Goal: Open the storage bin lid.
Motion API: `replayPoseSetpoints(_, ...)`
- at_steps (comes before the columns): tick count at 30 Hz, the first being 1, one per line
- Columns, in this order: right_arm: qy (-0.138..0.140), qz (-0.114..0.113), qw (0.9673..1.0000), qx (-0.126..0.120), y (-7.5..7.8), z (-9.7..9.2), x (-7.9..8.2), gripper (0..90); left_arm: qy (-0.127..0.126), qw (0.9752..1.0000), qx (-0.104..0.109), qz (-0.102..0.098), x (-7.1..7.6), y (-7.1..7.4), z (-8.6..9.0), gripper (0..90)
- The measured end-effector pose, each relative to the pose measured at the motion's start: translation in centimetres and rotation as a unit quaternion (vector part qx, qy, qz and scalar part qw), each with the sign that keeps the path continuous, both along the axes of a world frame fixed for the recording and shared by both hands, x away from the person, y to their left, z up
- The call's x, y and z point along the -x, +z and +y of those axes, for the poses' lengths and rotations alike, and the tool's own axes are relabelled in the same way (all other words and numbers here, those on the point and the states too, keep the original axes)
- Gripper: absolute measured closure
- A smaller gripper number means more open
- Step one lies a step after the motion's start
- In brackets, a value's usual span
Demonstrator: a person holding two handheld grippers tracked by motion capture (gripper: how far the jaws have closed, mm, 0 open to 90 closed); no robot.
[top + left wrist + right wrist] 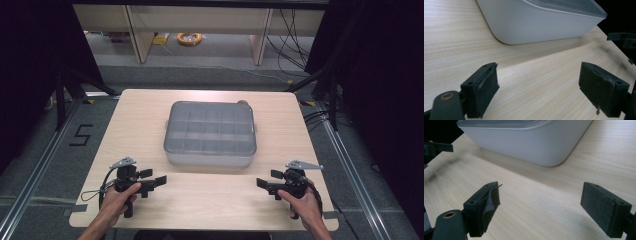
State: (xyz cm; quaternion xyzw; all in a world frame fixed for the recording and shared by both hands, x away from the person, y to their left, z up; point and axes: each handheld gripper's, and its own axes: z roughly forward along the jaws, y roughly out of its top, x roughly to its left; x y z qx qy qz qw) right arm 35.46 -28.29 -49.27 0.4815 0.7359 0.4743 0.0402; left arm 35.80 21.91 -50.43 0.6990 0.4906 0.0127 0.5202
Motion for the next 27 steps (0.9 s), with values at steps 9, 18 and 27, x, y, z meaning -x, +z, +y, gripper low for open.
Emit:
replayPoseSetpoints(9,-0.002,-0.003,1.0,0.003,0.0,-0.07,-0.02,16.5,0.0,1.0,-0.007,-0.003,0.05,0.1,-0.03,15.0)
replayPoseSetpoints(18,0.002,-0.007,1.0,0.002,-0.04,-0.06,-0.05,16.8,0.007,0.9999,-0.009,-0.006,0.06,0.13,-0.04,15.0)
replayPoseSetpoints(27,0.006,-0.021,0.9998,-0.002,0.2,-0.29,-0.19,18.6,0.016,0.9998,-0.008,-0.008,-0.07,0.3,0.11,15.0)
